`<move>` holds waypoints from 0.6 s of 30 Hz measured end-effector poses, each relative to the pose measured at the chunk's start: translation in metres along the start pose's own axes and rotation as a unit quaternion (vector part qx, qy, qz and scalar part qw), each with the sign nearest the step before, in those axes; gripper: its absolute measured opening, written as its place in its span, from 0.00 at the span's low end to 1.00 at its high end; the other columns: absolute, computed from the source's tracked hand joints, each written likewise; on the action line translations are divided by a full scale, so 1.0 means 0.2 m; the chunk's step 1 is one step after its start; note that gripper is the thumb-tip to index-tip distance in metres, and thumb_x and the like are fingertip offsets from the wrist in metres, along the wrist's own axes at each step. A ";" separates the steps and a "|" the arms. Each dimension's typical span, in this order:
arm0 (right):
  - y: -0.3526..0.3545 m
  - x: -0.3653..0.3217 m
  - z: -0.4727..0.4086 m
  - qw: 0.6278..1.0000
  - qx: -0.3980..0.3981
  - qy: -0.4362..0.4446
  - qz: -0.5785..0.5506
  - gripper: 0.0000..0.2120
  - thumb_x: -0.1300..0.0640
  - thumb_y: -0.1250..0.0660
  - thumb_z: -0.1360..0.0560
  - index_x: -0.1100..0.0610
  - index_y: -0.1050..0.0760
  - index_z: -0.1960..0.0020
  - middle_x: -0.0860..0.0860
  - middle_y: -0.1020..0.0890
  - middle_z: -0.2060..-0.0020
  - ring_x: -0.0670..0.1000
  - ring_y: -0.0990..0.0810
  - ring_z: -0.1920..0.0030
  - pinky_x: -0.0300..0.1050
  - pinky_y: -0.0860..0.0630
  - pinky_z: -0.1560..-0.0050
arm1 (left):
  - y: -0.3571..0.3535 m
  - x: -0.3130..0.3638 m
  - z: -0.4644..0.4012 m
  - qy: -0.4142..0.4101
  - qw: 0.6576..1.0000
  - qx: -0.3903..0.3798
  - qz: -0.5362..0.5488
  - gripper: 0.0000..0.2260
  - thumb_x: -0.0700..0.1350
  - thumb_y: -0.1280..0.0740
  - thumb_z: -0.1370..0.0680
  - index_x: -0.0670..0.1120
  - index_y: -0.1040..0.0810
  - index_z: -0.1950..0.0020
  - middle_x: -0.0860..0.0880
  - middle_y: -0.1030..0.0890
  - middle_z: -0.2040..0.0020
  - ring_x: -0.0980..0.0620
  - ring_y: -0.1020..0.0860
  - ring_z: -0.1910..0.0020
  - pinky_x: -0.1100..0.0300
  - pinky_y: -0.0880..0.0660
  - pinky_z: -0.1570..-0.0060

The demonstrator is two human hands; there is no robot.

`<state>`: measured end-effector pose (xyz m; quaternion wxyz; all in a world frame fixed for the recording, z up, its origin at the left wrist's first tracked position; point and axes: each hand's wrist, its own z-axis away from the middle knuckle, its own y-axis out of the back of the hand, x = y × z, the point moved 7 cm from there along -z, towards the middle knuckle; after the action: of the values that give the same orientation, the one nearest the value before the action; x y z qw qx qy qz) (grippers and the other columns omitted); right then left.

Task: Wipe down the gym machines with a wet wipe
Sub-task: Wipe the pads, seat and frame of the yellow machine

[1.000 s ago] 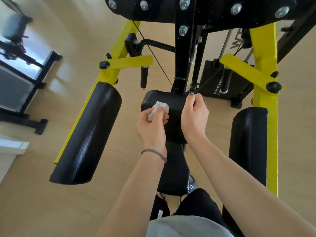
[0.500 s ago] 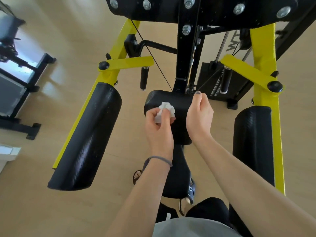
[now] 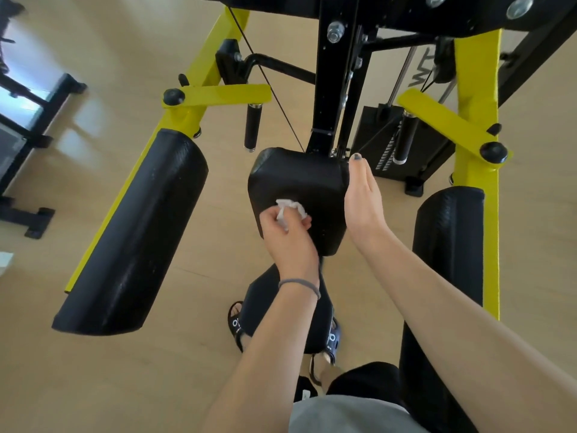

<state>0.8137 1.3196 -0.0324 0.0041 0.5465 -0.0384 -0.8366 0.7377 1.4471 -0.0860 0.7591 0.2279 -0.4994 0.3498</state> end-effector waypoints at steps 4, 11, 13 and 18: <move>0.00 0.01 -0.01 1.000 0.022 0.013 0.017 0.22 0.44 0.49 0.14 0.62 0.28 0.39 0.60 0.24 0.41 0.54 0.27 0.40 0.37 0.30 0.51 | 0.03 -0.02 -0.01 -0.049 0.998 0.016 -0.043 0.04 0.44 0.40 0.17 0.46 0.28 0.46 0.49 0.21 0.53 0.55 0.20 0.57 0.68 0.24 0.61; 0.01 -0.03 0.02 0.999 0.029 0.040 0.019 0.23 0.47 0.50 0.13 0.64 0.33 0.31 0.61 0.29 0.33 0.36 0.39 0.42 0.48 0.34 0.32 | 0.10 -0.32 -0.20 0.170 0.985 0.022 -0.032 0.10 0.34 0.46 0.18 0.43 0.31 0.56 0.47 0.27 0.62 0.52 0.27 0.66 0.63 0.27 0.65; 0.00 -0.02 0.01 0.998 0.034 0.047 0.023 0.22 0.47 0.50 0.13 0.64 0.31 0.33 0.60 0.27 0.37 0.34 0.39 0.43 0.40 0.31 0.37 | 0.07 -0.21 -0.12 0.112 0.993 0.017 -0.045 0.06 0.39 0.45 0.17 0.42 0.28 0.46 0.48 0.24 0.58 0.54 0.23 0.63 0.65 0.26 0.63; 0.00 -0.01 -0.01 0.997 0.039 0.055 0.024 0.18 0.50 0.49 0.13 0.62 0.28 0.45 0.56 0.24 0.57 0.38 0.45 0.66 0.42 0.31 0.55 | 0.06 -0.15 -0.10 0.023 0.997 0.043 -0.058 0.06 0.42 0.45 0.16 0.43 0.31 0.42 0.49 0.24 0.55 0.55 0.22 0.61 0.66 0.25 0.63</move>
<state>0.8157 1.3186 -0.0313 0.0056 0.5907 -0.0837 -0.8025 0.7327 1.4599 -0.1222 0.7792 0.2806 -0.4522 0.3311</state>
